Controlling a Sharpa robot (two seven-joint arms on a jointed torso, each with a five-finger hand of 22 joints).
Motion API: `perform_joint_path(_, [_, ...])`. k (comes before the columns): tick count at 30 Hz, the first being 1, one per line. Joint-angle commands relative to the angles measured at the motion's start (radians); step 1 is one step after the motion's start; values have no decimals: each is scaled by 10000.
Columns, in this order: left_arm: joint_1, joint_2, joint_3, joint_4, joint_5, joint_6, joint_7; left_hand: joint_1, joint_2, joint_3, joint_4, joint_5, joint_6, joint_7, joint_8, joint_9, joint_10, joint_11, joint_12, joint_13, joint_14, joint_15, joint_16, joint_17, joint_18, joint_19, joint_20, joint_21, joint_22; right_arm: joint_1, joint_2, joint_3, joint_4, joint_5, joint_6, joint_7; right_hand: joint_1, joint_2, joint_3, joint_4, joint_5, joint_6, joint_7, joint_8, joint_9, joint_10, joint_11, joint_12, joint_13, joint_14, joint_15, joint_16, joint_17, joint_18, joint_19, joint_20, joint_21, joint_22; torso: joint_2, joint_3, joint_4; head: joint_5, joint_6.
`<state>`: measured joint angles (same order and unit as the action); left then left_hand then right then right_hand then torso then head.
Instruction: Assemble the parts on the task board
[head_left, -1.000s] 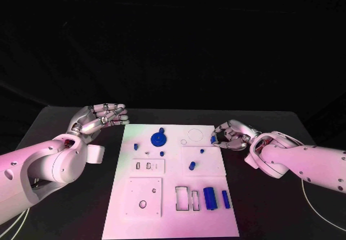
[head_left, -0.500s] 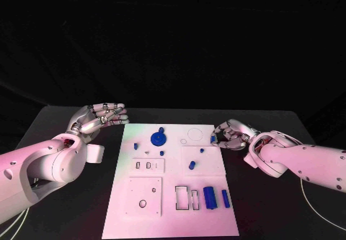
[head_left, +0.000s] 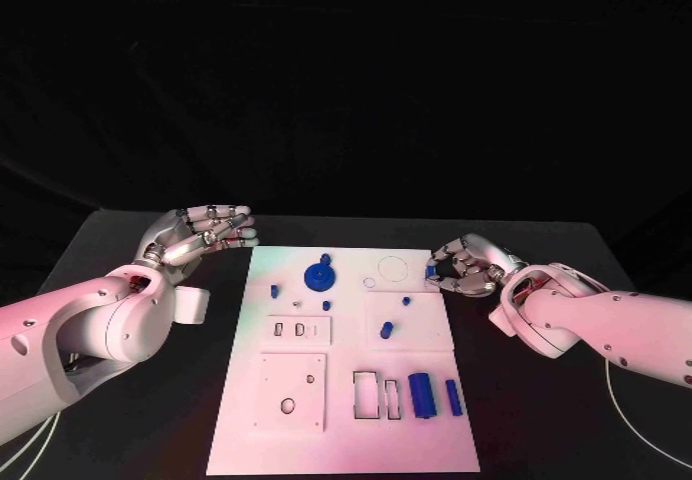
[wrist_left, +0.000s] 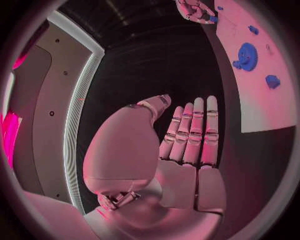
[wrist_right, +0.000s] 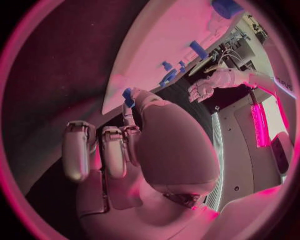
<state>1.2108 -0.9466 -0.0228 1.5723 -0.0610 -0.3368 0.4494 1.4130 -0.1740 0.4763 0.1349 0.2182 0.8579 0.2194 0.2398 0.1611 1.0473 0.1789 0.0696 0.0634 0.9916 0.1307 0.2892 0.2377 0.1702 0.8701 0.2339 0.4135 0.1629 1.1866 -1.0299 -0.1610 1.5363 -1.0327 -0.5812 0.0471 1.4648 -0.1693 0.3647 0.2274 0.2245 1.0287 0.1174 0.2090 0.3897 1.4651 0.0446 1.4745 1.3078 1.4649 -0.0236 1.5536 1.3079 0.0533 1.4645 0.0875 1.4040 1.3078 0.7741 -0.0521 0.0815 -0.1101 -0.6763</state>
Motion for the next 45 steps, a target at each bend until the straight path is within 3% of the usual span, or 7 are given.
perform_joint_path(1, [4, 15, 4, -4, 15, 194, 61, 57, 27, 4, -54, -13, 17, 189, -68, -13, -44, 22, -59, 7, -27, 17, -65, 12, 105, -57, -10, 76, 18, 101, -7, 20, 295, 181, -491, -738, -24, 84, 72, 31, 17, 28, 3, 32, 19, 417, -80, 57, 1739, 927, -60, 28, 1976, -78, -12, -79, 70, 1315, -13, -7, -10, 47, 36])
perform_joint_path(13, [3, 69, -3, -88, 15, 198, 88, 84, 44, 35, -89, -12, 25, 186, -69, -13, -41, 21, -58, 7, -23, 15, -75, 18, 103, -64, -16, 97, 29, 574, 543, 32, 1612, -486, -854, -2687, -350, 82, 219, 133, 7, -30, 13, 22, 28, 364, -71, -28, 1664, 919, -54, 18, 1937, -76, -13, -81, 53, 1314, -69, -38, 4, 226, 50])
perform_joint_path(14, [3, 83, -5, -98, 15, 193, 88, 84, 44, 35, -89, -12, 25, 186, -69, -13, -41, 21, -58, 7, -23, 15, -75, 18, 103, -64, -16, 97, 29, 599, 728, 32, 1739, -660, -864, -2872, 618, 792, 1458, -355, 280, -262, 53, -111, -32, 331, -180, -54, 1660, 918, -173, 16, 1935, -65, -7, -158, 64, 1329, -58, -29, 0, 267, 49])
perform_joint_path(16, [3, 98, -8, -110, 15, 184, 86, 84, 44, 35, -89, -12, 25, 186, -69, -13, -41, 21, -58, 7, -23, 15, -75, 18, 103, -64, -16, 97, 29, 619, 982, 31, 1821, -990, -900, -3050, -205, 196, 3359, -536, 74, -126, 122, 60, 103, 366, -36, -31, 1686, 923, -12, 19, 1956, -81, -5, -64, 76, 1373, -73, -33, -2, 326, 46])
perform_joint_path(19, [3, 129, -16, -135, 16, 153, 77, 87, 50, 45, -98, -14, 28, 182, -70, -14, -38, 20, -58, 7, -21, 15, -78, 21, 102, -67, -17, 105, 33, 636, 1491, 26, 1811, -1736, -920, -3310, -838, -74, 4104, -906, 9, -183, 112, 194, 265, 395, -10, -13, 1706, 928, -9, 23, 1978, -87, 19, -50, 110, 1428, -73, -33, -14, 436, 105])
perform_joint_path(32, [2, 317, -39, -238, 16, 137, 41, 72, 45, 44, -98, -19, 25, 187, -74, -15, -40, 23, -59, 6, -15, 16, -80, 25, 100, -70, -17, 114, 37, 417, 3222, -4, 1464, -2913, -389, -3681, -1100, -65, 4324, -1101, -2, -219, 108, 273, 364, 453, -12, 61, 1777, 943, -13, 40, 2049, -93, 36, -53, 132, 1460, -132, -63, 31, 649, 55])
perform_joint_path(45, [2, 365, -45, -238, 15, 147, 12, 72, 45, 44, -98, -19, 25, 187, -74, -15, -40, 23, -59, 6, -15, 16, -80, 25, 100, -70, -17, 114, 37, -62, 3845, -21, 1261, -3106, 9, -3764, -1172, -59, 4364, -1142, -8, -225, 107, 294, 390, 455, -12, 62, 1778, 942, -13, 39, 2044, -90, 30, -53, 121, 1456, -109, -59, 34, 821, -53])
